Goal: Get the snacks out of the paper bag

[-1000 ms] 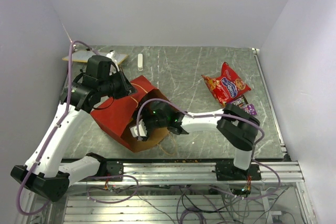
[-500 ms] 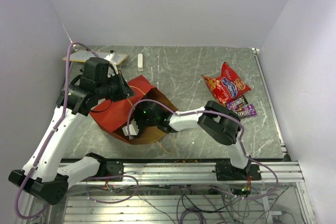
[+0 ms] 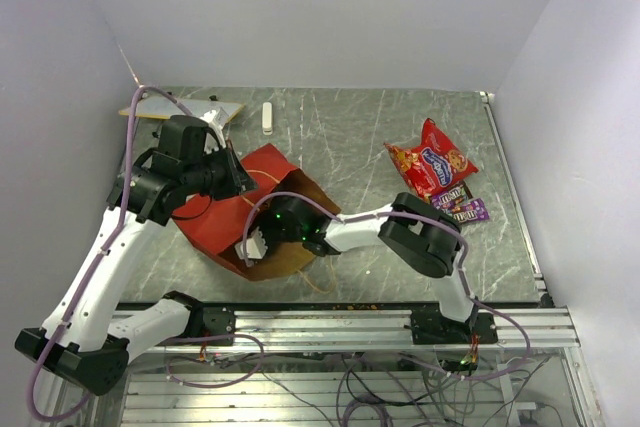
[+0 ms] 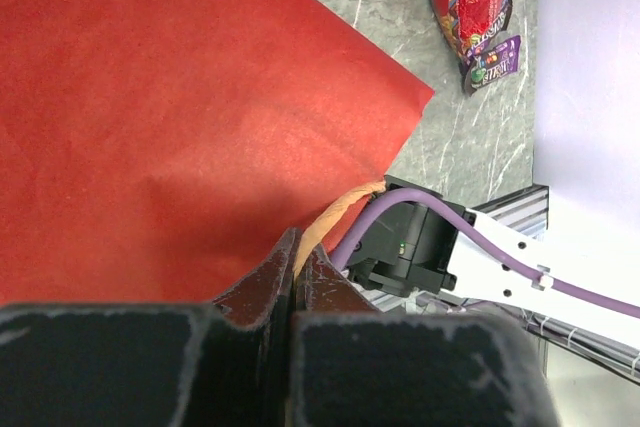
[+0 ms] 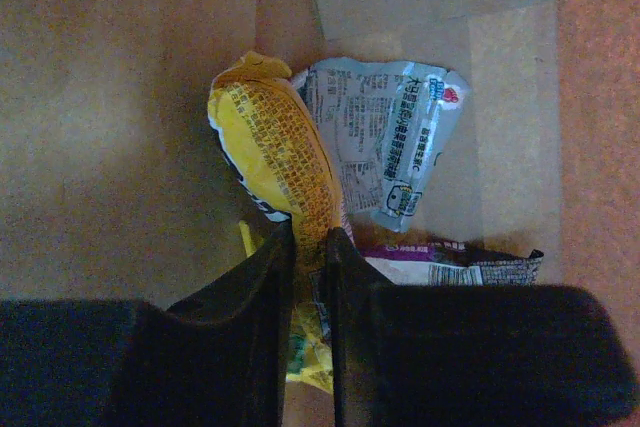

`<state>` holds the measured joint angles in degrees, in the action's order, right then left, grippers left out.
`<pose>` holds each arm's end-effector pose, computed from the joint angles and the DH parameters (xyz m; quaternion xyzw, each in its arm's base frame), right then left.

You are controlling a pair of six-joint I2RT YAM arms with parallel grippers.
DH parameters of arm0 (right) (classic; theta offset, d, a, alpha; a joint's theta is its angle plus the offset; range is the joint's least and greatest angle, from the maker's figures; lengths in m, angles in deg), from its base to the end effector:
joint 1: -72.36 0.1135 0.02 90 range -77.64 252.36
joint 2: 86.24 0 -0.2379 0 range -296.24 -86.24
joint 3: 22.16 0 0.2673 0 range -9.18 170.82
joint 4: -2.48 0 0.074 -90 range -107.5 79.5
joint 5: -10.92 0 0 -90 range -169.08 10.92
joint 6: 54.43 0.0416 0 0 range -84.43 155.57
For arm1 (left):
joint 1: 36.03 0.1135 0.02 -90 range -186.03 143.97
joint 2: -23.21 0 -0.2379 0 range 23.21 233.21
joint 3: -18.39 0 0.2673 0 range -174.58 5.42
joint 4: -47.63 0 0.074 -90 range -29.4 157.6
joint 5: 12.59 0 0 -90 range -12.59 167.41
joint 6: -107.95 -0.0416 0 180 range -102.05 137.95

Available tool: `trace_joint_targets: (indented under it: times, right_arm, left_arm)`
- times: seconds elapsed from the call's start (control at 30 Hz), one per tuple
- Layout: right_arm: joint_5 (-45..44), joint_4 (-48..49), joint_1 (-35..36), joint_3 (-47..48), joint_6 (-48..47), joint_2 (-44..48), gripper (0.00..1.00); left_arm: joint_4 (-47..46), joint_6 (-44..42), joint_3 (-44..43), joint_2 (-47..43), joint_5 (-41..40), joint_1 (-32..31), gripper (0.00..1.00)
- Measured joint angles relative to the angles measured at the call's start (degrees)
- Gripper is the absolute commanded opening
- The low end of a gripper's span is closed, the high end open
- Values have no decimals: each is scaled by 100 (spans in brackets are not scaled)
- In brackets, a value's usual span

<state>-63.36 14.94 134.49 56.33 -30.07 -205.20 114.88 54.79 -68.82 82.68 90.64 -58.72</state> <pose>0.1954 0.3935 0.0946 -0.7935 0.3105 0.1015 0.5135 0.2030 -0.0952 0.3700 -0.0619 0.8977 -0.3008 0.3160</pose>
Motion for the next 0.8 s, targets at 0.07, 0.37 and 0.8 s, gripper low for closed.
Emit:
trace_joint_targets:
  times: [0.07, 0.37, 0.8]
  right_arm:
    - [-70, -22, 13, -103, -2, 127, 12]
    - [-544, -310, 76, -625, 175, 1248, 7]
    - [-1453, -2186, 413, -1768, 890, 3788, 0]
  left_arm:
    - [0, 0, 15, -7, 11, 0, 7]
    - [-90, 0, 155, -42, 181, 0, 7]
    - [-258, -74, 232, 2, 398, 0, 7]
